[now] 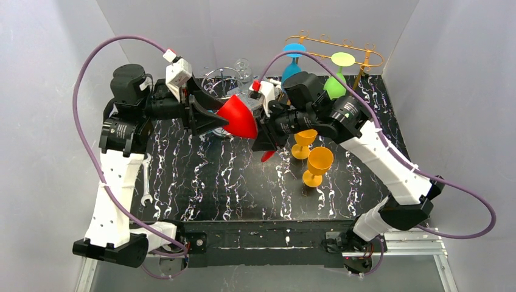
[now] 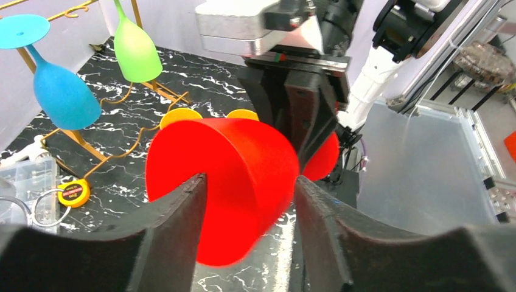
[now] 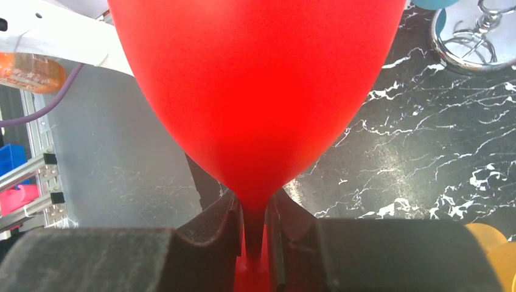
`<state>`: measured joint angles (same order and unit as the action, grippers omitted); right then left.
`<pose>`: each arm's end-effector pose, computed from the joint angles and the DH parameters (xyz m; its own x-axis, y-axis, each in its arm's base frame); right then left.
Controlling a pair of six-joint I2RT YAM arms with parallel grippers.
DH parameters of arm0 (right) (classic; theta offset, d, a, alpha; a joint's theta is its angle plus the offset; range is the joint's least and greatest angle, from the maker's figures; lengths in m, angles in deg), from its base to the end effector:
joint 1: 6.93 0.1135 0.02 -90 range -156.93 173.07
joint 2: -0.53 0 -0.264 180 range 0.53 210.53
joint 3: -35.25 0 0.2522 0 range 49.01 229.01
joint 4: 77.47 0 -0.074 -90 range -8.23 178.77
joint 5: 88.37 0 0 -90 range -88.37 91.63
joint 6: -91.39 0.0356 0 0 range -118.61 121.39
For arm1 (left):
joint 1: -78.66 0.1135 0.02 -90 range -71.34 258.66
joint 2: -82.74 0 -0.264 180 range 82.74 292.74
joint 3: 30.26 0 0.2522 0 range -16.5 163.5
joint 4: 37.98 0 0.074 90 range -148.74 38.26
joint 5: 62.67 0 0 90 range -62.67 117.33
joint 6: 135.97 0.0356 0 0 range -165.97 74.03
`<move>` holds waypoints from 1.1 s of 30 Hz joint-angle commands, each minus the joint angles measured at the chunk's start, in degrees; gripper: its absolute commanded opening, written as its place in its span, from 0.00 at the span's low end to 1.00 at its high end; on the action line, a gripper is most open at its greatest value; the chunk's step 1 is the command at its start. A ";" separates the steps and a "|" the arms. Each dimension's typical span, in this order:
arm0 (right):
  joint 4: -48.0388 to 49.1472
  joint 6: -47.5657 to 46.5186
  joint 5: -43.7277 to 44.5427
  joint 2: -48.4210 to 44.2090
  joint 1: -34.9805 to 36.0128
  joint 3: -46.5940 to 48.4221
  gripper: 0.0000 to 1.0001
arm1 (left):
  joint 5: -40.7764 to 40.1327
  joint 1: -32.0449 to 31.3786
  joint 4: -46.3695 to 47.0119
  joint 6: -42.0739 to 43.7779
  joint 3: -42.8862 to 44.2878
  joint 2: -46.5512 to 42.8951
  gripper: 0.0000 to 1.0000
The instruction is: Place the wine glass upside down on the wine glass rack
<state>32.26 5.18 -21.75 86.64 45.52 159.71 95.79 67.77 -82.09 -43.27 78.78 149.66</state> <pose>0.1658 0.2389 0.4770 -0.3832 -0.3989 -0.8331 -0.9097 0.3194 0.2655 0.1809 -0.0685 0.5225 0.0122 0.0153 -0.9998 0.9827 0.1844 0.0148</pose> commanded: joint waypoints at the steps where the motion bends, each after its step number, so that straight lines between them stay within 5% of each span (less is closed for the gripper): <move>1: -0.61 -1.59 1.84 2.41 2.01 5.44 0.01 | 3.15 -0.18 -0.43 -2.26 0.31 1.27 0.46; 3: -0.78 -1.64 2.10 2.85 2.25 6.55 0.01 | 5.40 -0.13 -1.41 -2.26 -0.21 1.09 0.35; 6: -0.95 -1.84 2.13 3.55 2.44 8.84 0.01 | 6.17 -0.13 -2.17 -2.26 -1.76 0.42 0.03; 8: -0.97 -1.86 2.36 4.32 2.49 10.80 0.01 | 5.75 -0.18 -2.34 -3.72 -2.30 0.00 0.00; 12: 1.38 -1.91 6.47 4.71 2.49 14.72 0.54 | 7.21 -0.18 2.09 -11.18 -4.22 -0.17 0.00; 14: 4.75 -1.52 12.19 3.19 2.49 15.74 0.94 | 6.41 -0.05 13.57 -22.32 -8.51 -1.63 0.00; 15: 7.64 -1.51 14.75 1.60 2.49 15.25 0.98 | 5.78 0.08 21.16 -29.38 -11.58 -2.89 0.00; 16: 10.93 -1.21 17.95 -0.34 2.49 13.27 0.98 | 3.74 0.25 30.68 -34.01 -13.99 -4.32 0.00; 24: 57.65 3.31 33.72 -28.41 2.49 -20.11 0.98 | -10.03 1.44 39.47 -41.14 -3.33 -2.15 0.00; 33: 67.66 18.30 17.47 -22.80 2.49 -21.91 0.98 | -23.10 1.67 40.96 -38.59 19.96 5.82 0.00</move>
<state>89.92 13.70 4.15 56.10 47.75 139.97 79.95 69.19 -44.85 -82.61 90.06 152.89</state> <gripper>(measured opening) 0.983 0.032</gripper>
